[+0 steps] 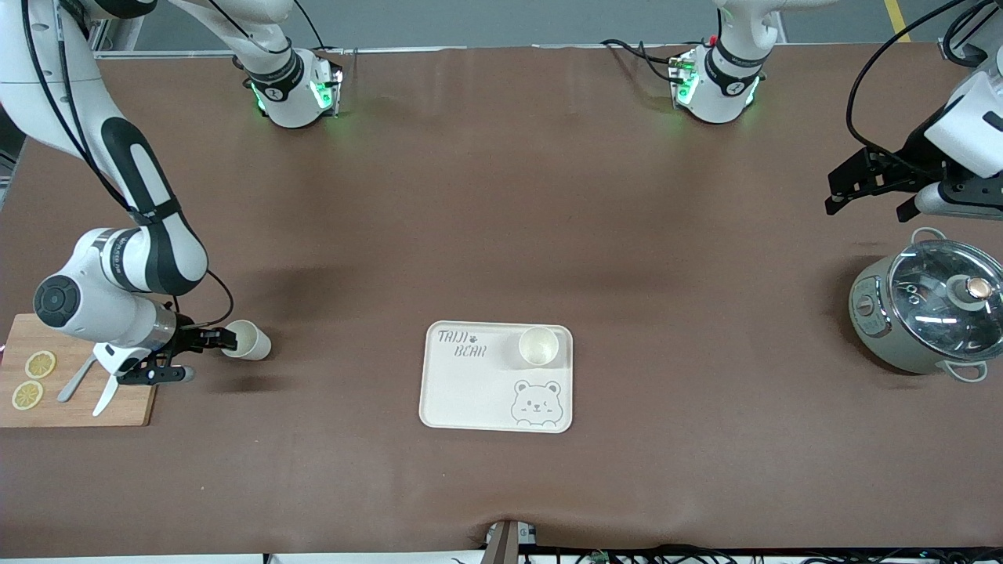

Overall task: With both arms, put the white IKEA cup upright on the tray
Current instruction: 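Close the right gripper on the white cup rim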

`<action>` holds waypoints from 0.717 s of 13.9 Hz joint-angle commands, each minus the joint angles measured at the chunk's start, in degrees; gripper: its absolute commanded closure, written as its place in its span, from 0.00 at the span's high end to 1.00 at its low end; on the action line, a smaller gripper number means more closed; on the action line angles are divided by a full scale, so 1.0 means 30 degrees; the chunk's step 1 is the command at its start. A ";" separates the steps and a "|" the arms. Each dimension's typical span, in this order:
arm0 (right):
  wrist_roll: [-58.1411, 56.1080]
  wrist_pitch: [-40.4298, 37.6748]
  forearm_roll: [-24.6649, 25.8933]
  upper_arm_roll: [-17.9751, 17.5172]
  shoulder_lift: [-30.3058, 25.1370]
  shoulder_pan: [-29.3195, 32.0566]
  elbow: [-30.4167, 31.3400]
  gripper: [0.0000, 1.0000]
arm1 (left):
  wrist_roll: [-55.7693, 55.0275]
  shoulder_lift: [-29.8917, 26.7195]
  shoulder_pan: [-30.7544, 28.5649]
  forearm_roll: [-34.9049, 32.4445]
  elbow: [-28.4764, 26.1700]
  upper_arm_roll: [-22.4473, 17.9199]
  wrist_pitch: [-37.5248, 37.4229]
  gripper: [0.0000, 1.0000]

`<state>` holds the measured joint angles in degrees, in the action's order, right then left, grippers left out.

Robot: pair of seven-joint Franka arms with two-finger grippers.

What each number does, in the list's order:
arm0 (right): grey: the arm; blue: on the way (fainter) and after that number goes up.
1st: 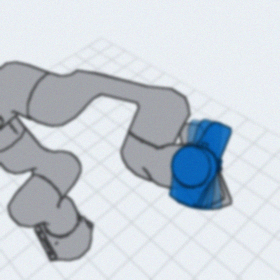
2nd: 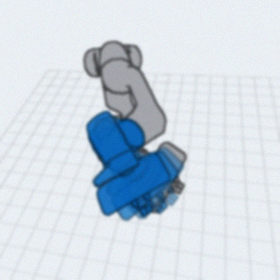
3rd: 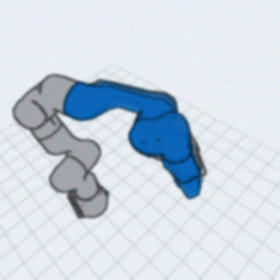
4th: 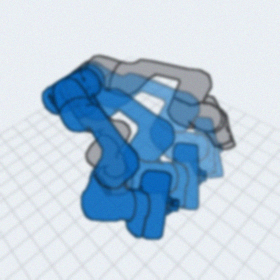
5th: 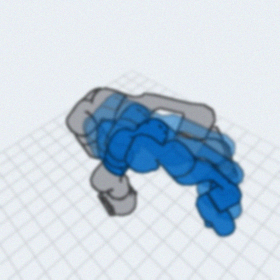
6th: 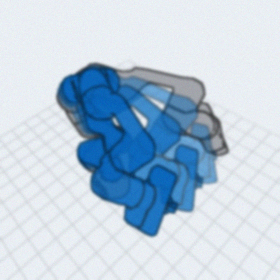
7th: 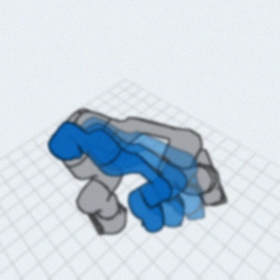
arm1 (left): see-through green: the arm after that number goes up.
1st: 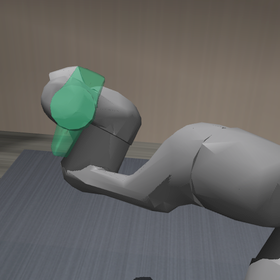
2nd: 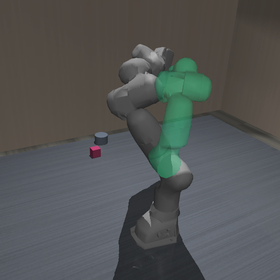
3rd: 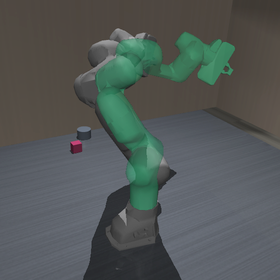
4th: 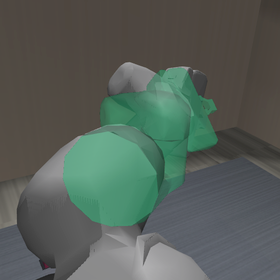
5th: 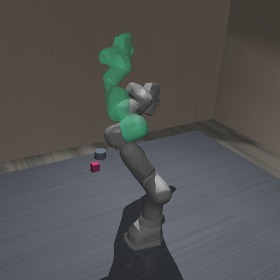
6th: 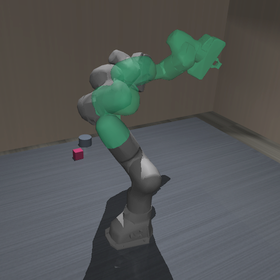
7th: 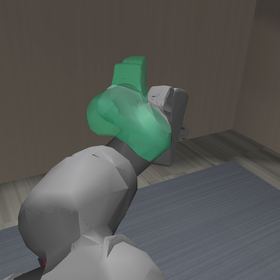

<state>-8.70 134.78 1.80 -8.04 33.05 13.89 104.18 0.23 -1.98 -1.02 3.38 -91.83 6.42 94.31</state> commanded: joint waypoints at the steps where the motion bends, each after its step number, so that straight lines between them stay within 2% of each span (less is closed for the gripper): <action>1: 0.0234 -0.0014 0.0397 -0.0161 -0.0237 0.0087 0.0137 0.58 | 0.0362 -0.0103 -0.0158 0.0425 0.0083 0.0086 0.0087 1.00; 2: 0.0263 -0.0014 0.0368 -0.0161 -0.0237 0.0087 0.0108 0.55 | 0.0362 -0.0074 -0.0130 0.0425 0.0083 0.0057 0.0087 1.00; 4: 0.0263 -0.0014 0.0368 -0.0191 -0.0237 0.0087 0.0108 0.42 | 0.0362 -0.0074 -0.0130 0.0425 0.0083 0.0057 0.0087 1.00; 8: 0.0293 -0.0014 0.0339 -0.0191 -0.0237 0.0058 0.0108 0.34 | 0.0332 -0.0073 -0.0159 0.0425 0.0083 0.0056 0.0087 1.00; 10: 0.0293 -0.0218 0.0339 -0.0220 -0.0266 0.0058 0.0050 0.19 | 0.0332 -0.0073 -0.0159 0.0425 0.0083 0.0056 0.0087 1.00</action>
<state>-8.69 134.76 1.80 -8.26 33.05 13.87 104.15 0.23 -1.98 -1.05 3.38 -91.80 6.42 94.31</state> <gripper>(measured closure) 0.718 0.000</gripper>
